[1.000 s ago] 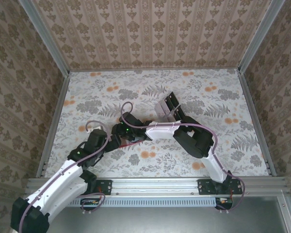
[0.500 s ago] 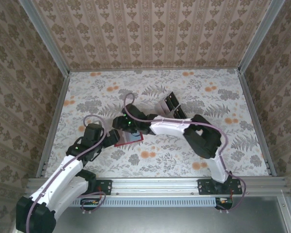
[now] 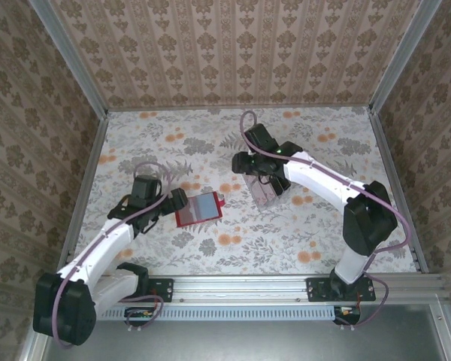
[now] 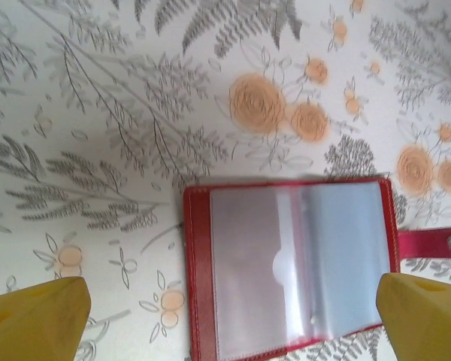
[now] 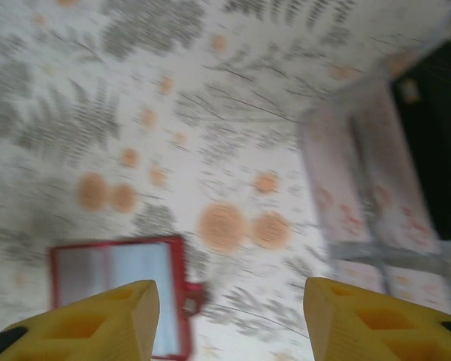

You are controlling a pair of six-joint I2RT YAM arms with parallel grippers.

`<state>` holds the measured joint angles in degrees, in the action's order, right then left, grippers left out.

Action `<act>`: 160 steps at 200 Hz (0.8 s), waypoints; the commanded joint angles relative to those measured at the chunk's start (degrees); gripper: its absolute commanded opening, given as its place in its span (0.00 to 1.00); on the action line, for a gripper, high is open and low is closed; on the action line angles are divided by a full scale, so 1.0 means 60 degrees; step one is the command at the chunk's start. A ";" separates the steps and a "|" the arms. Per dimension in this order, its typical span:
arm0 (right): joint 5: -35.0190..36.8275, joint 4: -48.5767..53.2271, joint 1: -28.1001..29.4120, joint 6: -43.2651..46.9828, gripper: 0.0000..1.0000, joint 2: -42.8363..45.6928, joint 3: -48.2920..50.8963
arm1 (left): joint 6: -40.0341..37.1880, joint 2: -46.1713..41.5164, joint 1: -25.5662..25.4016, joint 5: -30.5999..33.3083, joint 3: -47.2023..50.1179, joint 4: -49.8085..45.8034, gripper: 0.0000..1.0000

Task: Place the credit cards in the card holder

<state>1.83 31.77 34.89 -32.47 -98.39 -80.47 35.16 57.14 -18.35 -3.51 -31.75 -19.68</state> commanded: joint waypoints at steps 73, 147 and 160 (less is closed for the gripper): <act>0.1486 0.1683 0.0043 0.1675 0.40 -0.0433 0.0805 | -0.0349 0.1078 0.0510 -0.0614 -0.0417 0.0326 1.00; 0.1589 0.1560 0.0205 0.1948 0.36 -0.0987 0.0843 | -0.0064 0.1294 0.0474 -0.0625 -0.0220 0.0571 1.00; 0.1718 0.1575 0.0223 0.1992 0.36 -0.1056 0.0828 | -0.0026 0.1308 0.0450 -0.0609 -0.0209 0.0588 1.00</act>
<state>9.17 40.53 35.70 -22.20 -103.48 -75.88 33.65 64.69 -15.66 -6.68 -33.10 -17.06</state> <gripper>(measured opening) 0.366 0.997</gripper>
